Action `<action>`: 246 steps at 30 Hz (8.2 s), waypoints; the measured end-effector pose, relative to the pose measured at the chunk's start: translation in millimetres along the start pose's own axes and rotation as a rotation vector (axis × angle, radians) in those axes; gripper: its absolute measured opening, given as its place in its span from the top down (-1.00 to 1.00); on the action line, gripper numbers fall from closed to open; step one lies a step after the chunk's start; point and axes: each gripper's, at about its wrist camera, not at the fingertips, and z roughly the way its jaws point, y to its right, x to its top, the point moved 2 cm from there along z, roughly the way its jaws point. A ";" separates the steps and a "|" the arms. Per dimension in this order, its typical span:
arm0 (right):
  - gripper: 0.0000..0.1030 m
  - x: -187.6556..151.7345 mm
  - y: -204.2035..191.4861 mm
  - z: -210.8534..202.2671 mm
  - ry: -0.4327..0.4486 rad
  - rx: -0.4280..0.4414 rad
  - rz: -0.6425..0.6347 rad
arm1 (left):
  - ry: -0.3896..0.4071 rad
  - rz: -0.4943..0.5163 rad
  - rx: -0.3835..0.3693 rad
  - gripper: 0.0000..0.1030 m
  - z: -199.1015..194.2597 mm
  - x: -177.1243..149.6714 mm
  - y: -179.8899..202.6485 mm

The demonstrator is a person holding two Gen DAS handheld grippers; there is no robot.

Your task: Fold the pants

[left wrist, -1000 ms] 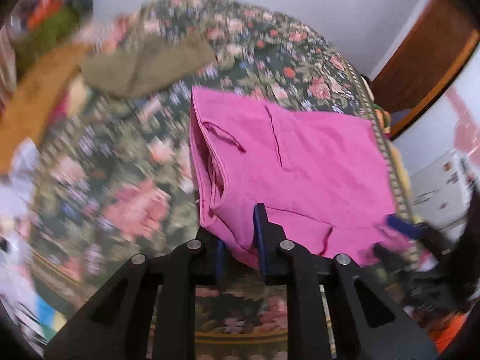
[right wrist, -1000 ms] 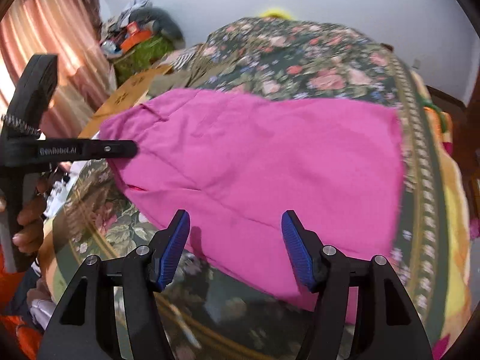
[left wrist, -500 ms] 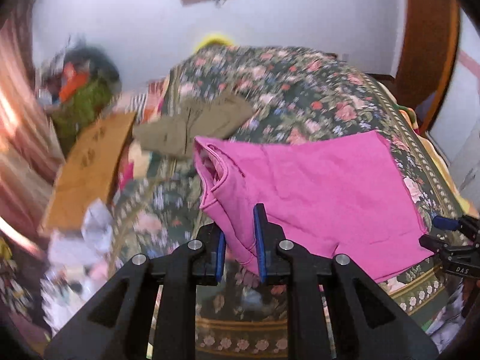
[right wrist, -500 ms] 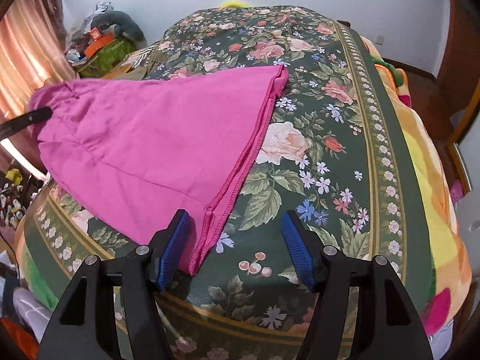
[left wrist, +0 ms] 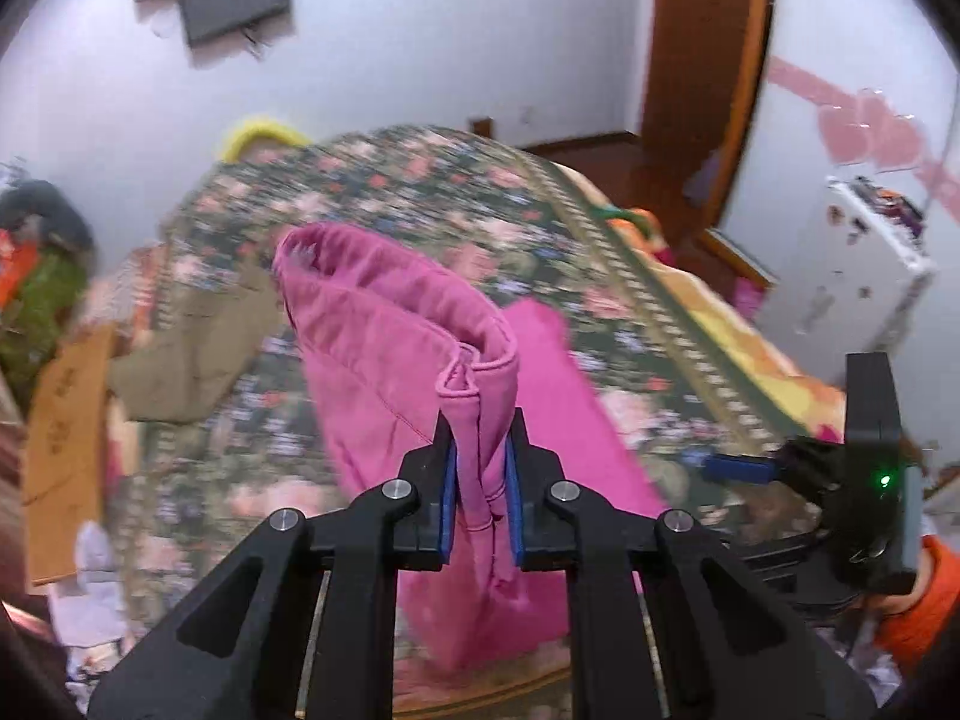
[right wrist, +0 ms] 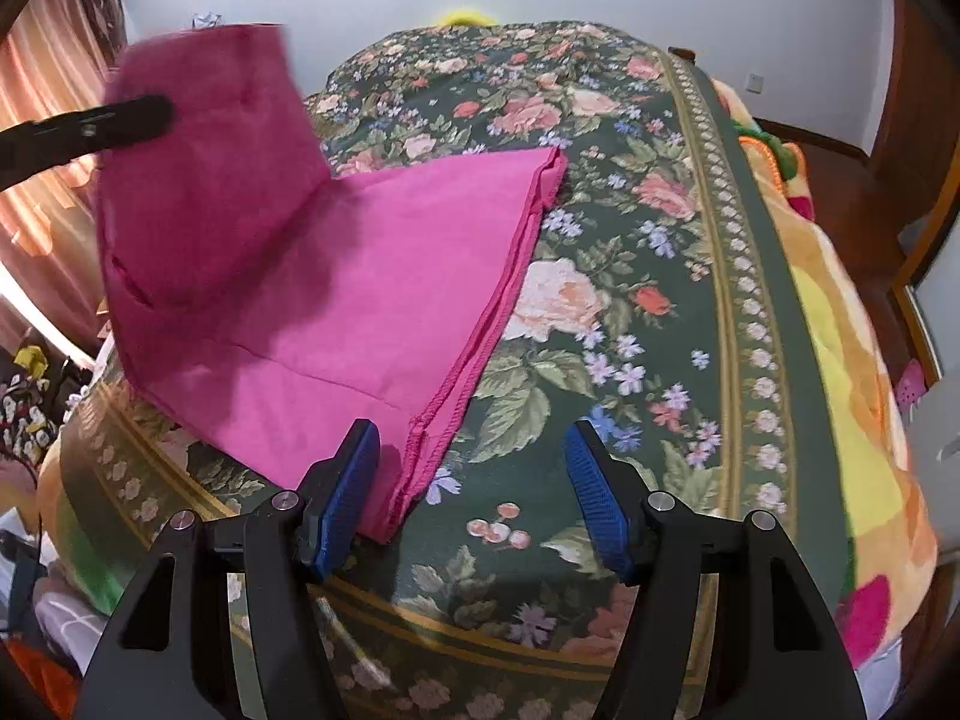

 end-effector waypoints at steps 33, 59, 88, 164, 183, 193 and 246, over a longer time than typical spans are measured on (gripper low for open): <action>-0.21 7.5 -0.5 -30.1 0.068 0.004 0.041 | -0.092 -0.006 -0.026 -0.38 37.7 13.1 -15.8; -0.21 22.3 -11.2 32.1 -0.021 0.053 -0.076 | -0.323 0.242 0.181 -0.80 221.6 40.7 -83.2; -0.21 78.4 52.8 43.0 0.015 -0.110 0.018 | -0.233 -0.143 0.110 -0.80 87.3 -70.3 -135.9; 0.76 121.1 -15.9 2.5 0.204 0.067 -0.018 | -0.023 -0.108 -0.020 0.63 48.4 12.6 -120.5; 0.76 252.4 -138.3 57.6 0.310 0.091 -0.272 | 0.127 -0.240 0.221 0.63 12.8 61.9 -278.0; 0.76 291.0 -173.6 151.6 0.255 0.086 -0.292 | 0.063 -0.280 0.330 0.63 92.1 67.1 -359.1; 0.33 214.7 -223.9 -96.6 0.588 0.144 -0.388 | 0.517 -0.217 0.301 -0.13 -182.9 17.6 -223.6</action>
